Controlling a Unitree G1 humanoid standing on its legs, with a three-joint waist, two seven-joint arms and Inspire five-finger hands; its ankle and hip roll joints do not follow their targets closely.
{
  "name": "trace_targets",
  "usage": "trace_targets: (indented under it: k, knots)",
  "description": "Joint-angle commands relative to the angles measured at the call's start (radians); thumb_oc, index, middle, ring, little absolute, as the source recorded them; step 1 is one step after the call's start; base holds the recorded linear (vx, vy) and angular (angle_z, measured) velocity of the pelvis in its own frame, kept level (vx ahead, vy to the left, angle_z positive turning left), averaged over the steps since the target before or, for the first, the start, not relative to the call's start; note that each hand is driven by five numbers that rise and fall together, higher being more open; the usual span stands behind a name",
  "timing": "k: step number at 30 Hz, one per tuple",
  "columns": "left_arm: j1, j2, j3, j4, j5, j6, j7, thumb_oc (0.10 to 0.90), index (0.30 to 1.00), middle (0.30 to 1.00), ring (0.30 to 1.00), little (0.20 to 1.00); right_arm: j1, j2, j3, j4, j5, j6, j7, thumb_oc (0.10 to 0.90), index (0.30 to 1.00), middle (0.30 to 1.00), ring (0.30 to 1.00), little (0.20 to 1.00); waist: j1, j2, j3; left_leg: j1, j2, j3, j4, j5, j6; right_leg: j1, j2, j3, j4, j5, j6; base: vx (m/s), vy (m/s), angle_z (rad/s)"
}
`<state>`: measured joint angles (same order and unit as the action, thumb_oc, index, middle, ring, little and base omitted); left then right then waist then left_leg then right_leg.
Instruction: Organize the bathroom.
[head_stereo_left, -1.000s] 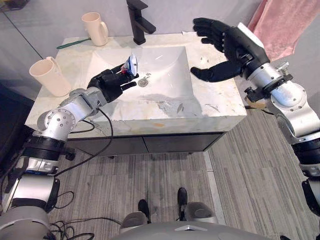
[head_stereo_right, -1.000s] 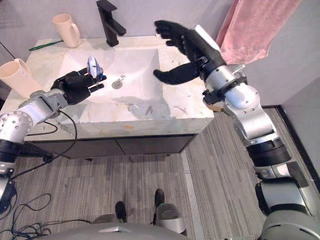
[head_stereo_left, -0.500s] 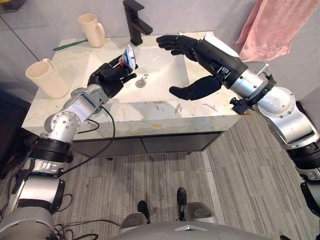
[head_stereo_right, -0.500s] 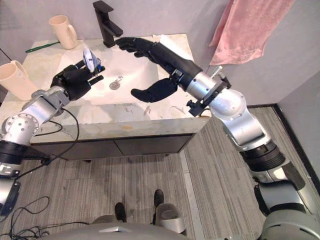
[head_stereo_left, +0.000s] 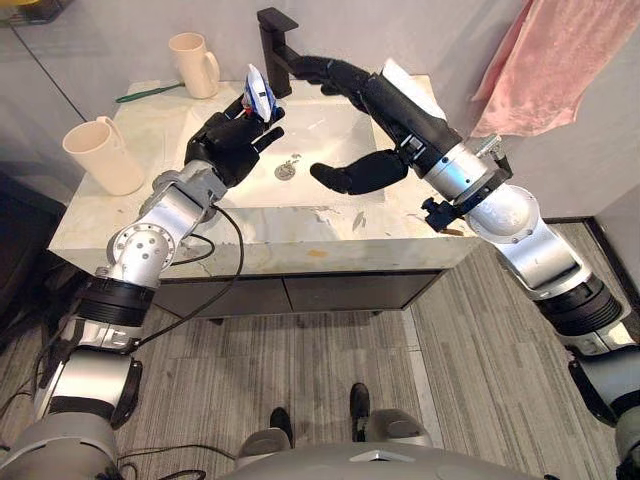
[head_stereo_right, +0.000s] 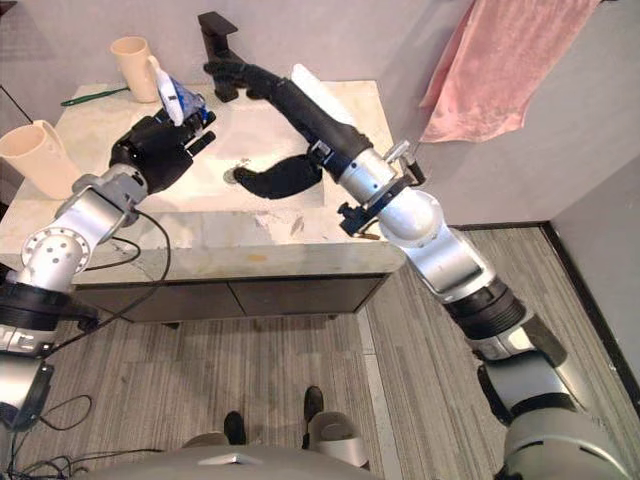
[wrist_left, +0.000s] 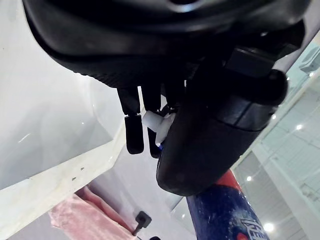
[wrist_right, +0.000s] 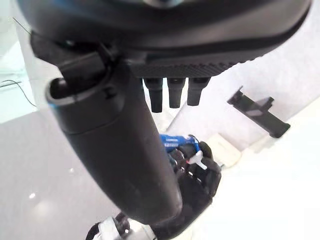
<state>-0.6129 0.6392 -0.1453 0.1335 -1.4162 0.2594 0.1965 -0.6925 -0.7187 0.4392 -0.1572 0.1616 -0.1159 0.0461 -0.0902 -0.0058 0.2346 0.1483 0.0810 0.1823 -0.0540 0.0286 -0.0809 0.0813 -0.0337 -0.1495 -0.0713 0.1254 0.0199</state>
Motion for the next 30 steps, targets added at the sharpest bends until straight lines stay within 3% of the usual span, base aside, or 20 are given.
trace_targets:
  k: [1, 10, 30]
  knots:
    - [-0.048, -0.007, 0.04, -0.098, -0.066, -0.136, -0.027, 0.4, 0.3, 0.3, 0.3, 0.3, -0.144, 0.041, -0.003, 0.053, -0.054, -0.091, -0.16, 0.8, 0.9, 0.9, 0.9, 0.9, 0.016, 0.036, -0.156, -0.053, 0.071, 0.05, 0.086, -0.048, 0.009, -0.011, -0.02, 0.065, 0.046, -0.194, 0.071, 0.0, 0.0, 0.0]
    - [-0.039, -0.04, 0.045, -0.142, -0.063, -0.135, -0.011, 0.4, 0.3, 0.3, 0.3, 0.3, -0.182, 0.109, 0.008, 0.081, -0.041, -0.038, -0.273, 0.8, 0.9, 0.9, 0.9, 0.9, 0.04, 0.036, -0.154, -0.055, 0.062, 0.025, 0.083, -0.046, 0.009, -0.011, -0.029, 0.052, 0.054, -0.196, 0.07, 0.02, 0.015, 0.04]
    - [-0.064, -0.092, 0.014, -0.131, -0.019, -0.127, 0.016, 0.4, 0.3, 0.3, 0.3, 0.3, -0.219, 0.226, 0.05, 0.091, 0.063, 0.056, -0.292, 0.8, 0.9, 0.9, 0.9, 0.9, 0.044, 0.039, -0.145, -0.06, 0.069, 0.017, 0.092, -0.038, 0.002, -0.009, -0.022, 0.057, 0.058, -0.195, 0.06, 0.0, 0.0, 0.0]
